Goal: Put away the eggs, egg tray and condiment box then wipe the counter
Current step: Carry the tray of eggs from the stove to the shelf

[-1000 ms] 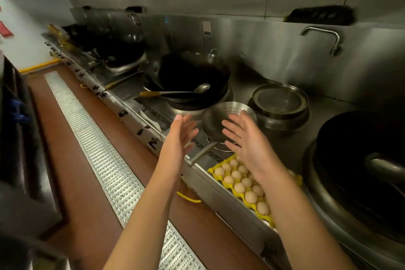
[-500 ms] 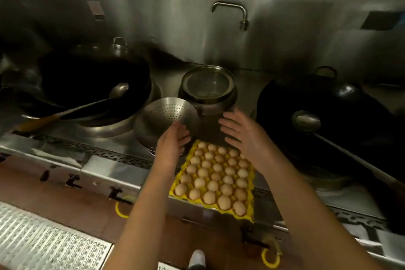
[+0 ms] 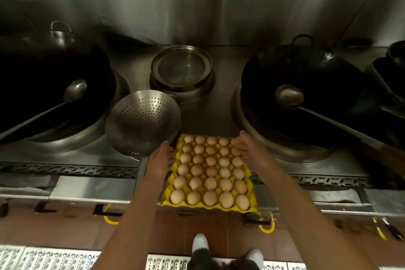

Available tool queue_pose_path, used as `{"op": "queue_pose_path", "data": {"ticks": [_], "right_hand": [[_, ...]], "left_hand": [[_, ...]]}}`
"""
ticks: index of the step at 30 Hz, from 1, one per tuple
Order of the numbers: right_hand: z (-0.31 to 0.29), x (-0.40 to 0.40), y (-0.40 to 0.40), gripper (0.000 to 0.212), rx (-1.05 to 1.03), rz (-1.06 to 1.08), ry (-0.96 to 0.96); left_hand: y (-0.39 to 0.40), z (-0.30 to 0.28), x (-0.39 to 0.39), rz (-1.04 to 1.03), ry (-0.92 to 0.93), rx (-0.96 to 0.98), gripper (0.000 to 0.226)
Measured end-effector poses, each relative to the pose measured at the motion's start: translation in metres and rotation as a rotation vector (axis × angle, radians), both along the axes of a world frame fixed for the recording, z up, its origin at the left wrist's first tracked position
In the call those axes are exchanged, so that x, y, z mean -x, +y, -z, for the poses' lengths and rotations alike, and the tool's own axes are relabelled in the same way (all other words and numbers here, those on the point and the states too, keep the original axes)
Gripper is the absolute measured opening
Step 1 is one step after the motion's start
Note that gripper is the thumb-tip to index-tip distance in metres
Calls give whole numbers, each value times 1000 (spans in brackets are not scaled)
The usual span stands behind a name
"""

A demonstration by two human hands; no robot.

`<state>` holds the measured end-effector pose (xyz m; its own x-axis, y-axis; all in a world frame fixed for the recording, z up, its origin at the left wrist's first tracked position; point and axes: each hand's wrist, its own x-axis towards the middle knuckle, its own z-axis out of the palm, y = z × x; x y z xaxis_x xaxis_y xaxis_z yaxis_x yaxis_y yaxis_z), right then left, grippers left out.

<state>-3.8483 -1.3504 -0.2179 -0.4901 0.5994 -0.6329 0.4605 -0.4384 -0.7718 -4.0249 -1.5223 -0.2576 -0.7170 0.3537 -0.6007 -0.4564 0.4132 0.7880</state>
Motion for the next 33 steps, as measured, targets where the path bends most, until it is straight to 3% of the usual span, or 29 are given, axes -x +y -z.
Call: {"op": "queue_pose_path", "data": {"ticks": [4,7,12,15,20,23,27,33], "right_hand": [[31,-8,19,32,-91,8,-71],[52,-17,24,30,-145,11,-137],[100,-23,31,46,-56,30,-304],[118,-21,37,48,-65,25,-372],[132,-15,52,56,-40,63,-437],[142,-15,51,55,41,50,-440],[156,-14,45,45,212,143,-308],[159,-17,44,41,114,102,-344]], "left_hand": [[-7,24,2,258,266,160,29],[-7,34,4,298,294,152,40],[-2,61,11,370,241,209,40],[6,84,23,475,326,427,58],[17,105,36,610,471,590,47],[23,115,40,490,337,568,49],[29,121,45,430,113,499,55],[28,124,42,289,59,467,51]]}}
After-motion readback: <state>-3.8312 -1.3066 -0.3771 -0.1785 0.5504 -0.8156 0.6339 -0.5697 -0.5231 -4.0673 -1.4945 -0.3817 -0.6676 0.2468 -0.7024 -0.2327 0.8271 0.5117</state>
